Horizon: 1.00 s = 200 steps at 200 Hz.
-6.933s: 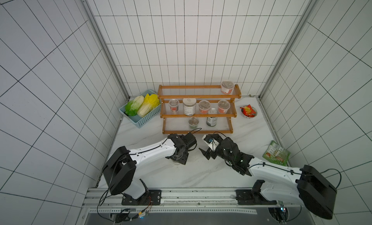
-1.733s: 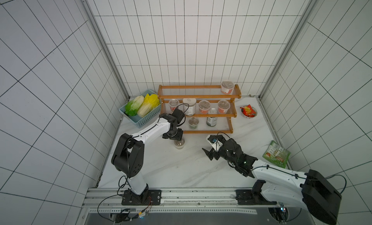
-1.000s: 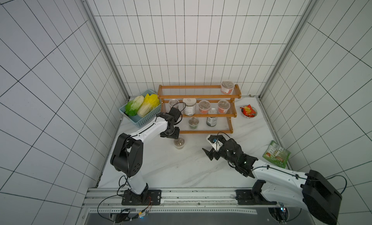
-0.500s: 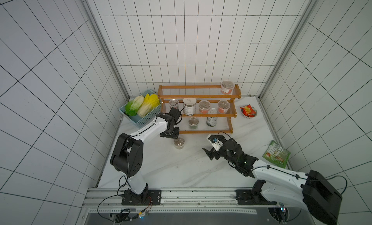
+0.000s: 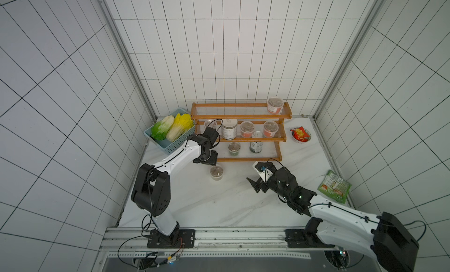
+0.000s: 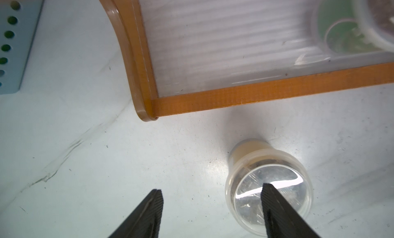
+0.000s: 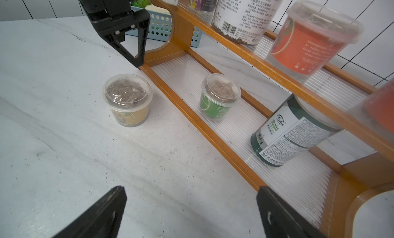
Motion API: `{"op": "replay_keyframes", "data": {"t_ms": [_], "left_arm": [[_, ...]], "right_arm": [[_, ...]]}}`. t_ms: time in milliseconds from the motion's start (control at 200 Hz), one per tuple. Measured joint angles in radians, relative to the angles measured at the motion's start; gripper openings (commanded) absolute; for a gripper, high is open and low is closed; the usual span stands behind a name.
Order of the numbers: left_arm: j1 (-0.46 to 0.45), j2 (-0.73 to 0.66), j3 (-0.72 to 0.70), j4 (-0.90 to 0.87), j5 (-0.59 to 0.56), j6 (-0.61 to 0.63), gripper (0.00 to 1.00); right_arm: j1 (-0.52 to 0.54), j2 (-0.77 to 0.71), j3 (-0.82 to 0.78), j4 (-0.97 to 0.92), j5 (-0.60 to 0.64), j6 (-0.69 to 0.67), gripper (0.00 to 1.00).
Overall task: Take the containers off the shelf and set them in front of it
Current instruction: 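Adjust the container at the center of the board, then pick up a container from the shelf.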
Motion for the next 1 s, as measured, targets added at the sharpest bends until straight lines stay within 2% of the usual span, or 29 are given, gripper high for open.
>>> {"op": "replay_keyframes", "data": {"t_ms": [175,320,445,595,750,999], "left_arm": [[0.000,-0.107,0.017,-0.018,0.037,0.005,0.83],[0.001,-0.236,0.002,-0.008,0.079,0.037,0.94],[0.011,-0.373,-0.053,0.036,0.118,0.054,0.98],[0.055,-0.496,-0.126,0.104,0.187,0.071,0.98],[0.102,-0.525,-0.151,0.159,0.268,0.078,0.98],[0.127,-0.526,-0.173,0.207,0.340,0.082,0.98]], "right_arm": [[-0.046,-0.068,0.090,-0.156,-0.010,0.028,0.99],[-0.126,-0.109,0.297,-0.311,-0.024,0.046,0.99],[-0.221,-0.089,0.508,-0.420,-0.043,0.076,0.99],[-0.368,0.038,0.759,-0.522,-0.080,0.148,0.99],[-0.510,0.225,0.952,-0.591,-0.154,0.217,0.99],[-0.584,0.470,1.147,-0.668,-0.249,0.230,0.99]]}}
